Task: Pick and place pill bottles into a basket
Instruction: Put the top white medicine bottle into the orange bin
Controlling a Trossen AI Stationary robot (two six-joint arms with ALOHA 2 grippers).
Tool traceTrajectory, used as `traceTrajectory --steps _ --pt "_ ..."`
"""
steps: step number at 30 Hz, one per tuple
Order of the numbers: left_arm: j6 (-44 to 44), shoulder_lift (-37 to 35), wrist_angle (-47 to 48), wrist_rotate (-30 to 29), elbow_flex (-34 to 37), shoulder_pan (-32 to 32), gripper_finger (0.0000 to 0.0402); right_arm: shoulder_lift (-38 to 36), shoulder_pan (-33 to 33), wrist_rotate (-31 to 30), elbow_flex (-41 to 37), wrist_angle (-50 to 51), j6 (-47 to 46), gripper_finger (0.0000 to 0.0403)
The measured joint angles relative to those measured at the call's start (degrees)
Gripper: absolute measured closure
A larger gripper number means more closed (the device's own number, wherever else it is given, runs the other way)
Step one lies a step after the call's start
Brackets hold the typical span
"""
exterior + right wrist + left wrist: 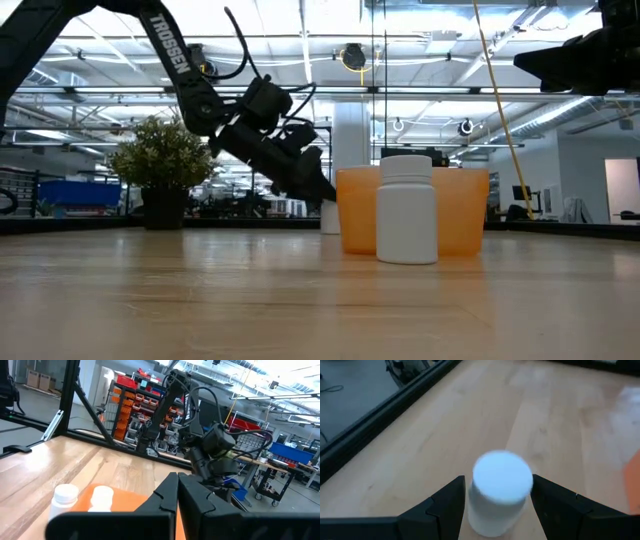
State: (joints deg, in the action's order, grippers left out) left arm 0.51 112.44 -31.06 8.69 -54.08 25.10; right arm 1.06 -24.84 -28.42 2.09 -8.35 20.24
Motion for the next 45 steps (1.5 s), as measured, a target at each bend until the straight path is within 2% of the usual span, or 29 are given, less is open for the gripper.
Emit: traceTrajectory --steps 6,20,22,26,35,42,45 --pt "0.75 0.96 0.51 1.77 -1.5 0.01 0.0179 0.0 -0.02 -0.03 0.02 0.01 -0.01 0.0399" --pt "0.5 3.0 -0.36 0.72 -2.76 -0.1 0.018 0.04 0.0 -0.03 0.02 -0.01 -0.01 0.0399" --pt "0.36 3.0 -0.51 0.92 -2.76 -0.1 0.0191 0.04 -0.02 -0.03 0.02 -0.01 0.01 0.0399" --pt "-0.64 2.91 -0.72 1.44 -2.77 -0.04 0.024 0.04 -0.01 -0.03 0.01 -0.01 0.0 0.0399" --pt "-2.55 2.89 -0.81 1.81 -2.76 -0.04 0.0241 0.04 -0.01 -0.03 0.02 -0.01 0.01 0.0399" --pt "-3.22 -1.46 0.02 1.98 -2.61 -0.49 0.0241 0.04 0.0 -0.03 0.02 -0.01 0.01 0.0399" --pt "-3.25 -4.8 2.1 3.93 -2.65 -1.24 0.0241 0.04 0.0 -0.03 0.02 -0.01 0.0 0.0399"
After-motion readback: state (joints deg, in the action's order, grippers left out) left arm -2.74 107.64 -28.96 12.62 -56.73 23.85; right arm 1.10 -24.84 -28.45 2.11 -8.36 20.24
